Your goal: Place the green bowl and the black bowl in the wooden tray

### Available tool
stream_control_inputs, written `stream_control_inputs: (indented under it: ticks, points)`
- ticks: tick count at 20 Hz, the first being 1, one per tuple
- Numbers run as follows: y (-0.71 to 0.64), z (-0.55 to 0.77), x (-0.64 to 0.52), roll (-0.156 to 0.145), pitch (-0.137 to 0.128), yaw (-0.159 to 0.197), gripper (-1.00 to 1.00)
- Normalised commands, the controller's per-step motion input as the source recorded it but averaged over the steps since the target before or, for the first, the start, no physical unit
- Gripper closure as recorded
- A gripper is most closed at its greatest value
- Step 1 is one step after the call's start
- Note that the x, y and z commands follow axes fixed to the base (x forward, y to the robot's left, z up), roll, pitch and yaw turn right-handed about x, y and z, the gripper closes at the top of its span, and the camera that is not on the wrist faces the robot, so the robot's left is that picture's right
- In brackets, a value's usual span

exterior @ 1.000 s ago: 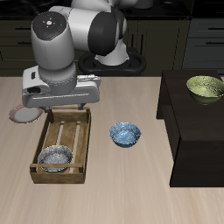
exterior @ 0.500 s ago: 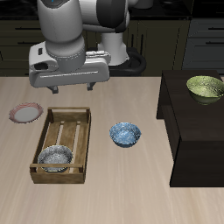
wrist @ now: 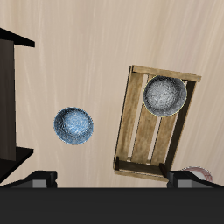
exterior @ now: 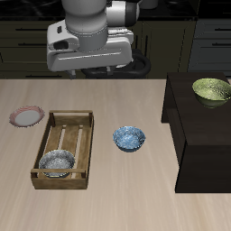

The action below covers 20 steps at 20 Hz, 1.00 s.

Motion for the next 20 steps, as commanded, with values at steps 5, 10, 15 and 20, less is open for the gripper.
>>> stream_control_inputs:
  ticks: [5, 10, 15, 20]
  points:
    - [0.34, 0.38, -0.1, 0.036, -0.045, 0.002, -1.0]
    - [0.27, 0.26, 0.1, -0.003, 0.014, -0.052, -1.0]
    - [0.37, 0.17, 0.0, 0.012, -0.038, 0.002, -1.0]
    - [0.36, 0.06, 0.19, 0.024, 0.021, -0.044, -1.0]
